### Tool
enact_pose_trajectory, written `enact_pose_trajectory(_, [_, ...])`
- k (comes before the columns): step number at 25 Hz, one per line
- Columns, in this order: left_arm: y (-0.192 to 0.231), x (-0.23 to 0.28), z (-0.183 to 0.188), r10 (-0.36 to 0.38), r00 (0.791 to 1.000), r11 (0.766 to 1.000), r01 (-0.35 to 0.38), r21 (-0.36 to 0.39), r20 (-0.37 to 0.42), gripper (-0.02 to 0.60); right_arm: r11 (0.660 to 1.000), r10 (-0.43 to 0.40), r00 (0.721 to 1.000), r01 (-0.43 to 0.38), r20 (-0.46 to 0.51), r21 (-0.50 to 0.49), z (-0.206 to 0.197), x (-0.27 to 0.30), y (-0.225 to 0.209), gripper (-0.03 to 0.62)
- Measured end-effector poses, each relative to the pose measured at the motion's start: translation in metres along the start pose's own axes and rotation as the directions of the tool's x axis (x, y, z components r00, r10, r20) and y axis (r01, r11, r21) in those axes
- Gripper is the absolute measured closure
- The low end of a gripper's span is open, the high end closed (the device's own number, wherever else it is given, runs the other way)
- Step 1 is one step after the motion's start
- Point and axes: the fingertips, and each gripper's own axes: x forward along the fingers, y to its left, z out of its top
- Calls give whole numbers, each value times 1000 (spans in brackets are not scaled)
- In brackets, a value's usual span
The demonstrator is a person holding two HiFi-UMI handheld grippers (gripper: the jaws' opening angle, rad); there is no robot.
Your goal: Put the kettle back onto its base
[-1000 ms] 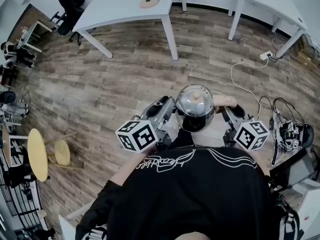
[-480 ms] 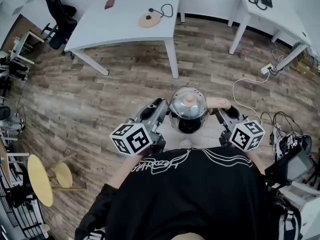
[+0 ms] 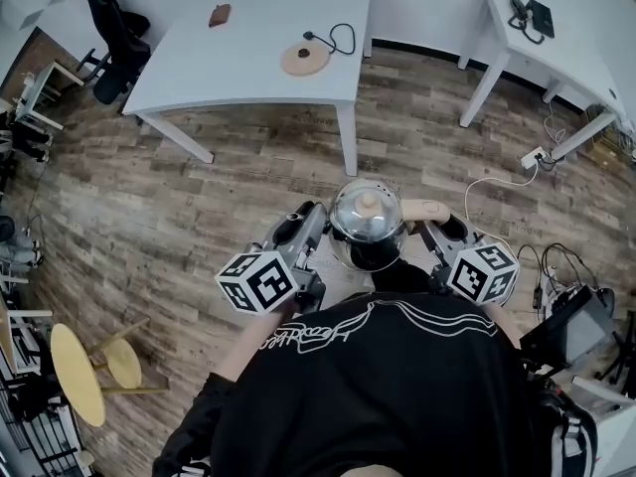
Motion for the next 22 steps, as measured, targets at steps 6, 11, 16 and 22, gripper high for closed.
enact_pose_trajectory(6, [37,42,14,34,999,999,-34,-27,-19,482,999,12,999,-11,-41,31,8,56,-33,458])
enact_pose_trajectory(11, [81,87,58,77,997,996,-77,-43,0,482,998,58,996,-57,-70,23,40,135,-58,459])
enact_pose_trajectory(16, [125,141,117,126,992,991,-126,-35,23,483,993,115,988,-113,-100,25,81,222,-85,459])
enact_pose_trajectory(22, [156,190,177,147,987,989,-146,-20,60,483,986,164,982,-165,-96,-9,133,298,-106,457])
